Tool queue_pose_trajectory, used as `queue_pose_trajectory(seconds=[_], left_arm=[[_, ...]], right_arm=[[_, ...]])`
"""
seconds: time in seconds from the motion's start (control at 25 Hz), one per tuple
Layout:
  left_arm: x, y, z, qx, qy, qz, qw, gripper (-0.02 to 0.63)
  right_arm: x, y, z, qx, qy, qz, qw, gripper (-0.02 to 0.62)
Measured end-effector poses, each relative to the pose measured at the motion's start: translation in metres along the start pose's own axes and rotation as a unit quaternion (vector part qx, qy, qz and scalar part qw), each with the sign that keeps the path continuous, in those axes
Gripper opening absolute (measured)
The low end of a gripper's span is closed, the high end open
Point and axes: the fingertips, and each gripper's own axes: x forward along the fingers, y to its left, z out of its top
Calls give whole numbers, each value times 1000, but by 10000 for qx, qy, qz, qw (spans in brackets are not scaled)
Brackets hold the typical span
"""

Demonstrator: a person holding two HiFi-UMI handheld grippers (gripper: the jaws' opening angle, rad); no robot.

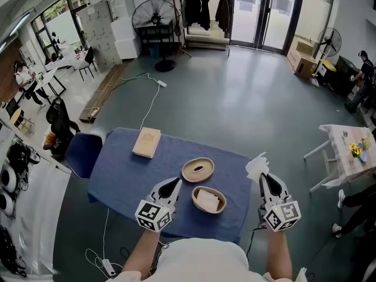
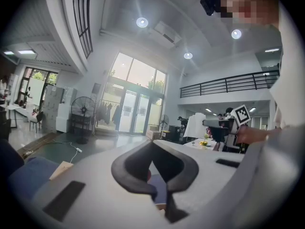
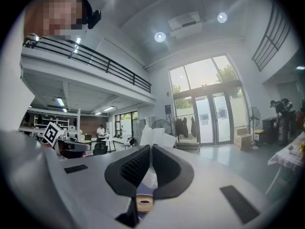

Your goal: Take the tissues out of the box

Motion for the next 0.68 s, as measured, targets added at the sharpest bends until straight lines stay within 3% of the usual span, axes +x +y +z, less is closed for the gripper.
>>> queue_pose_trajectory(seconds=[0.68], left_arm=[[3, -5, -1, 6, 19, -55, 10000, 8]], right_arm=[[-4, -1, -3, -36, 61, 5, 10000, 35]])
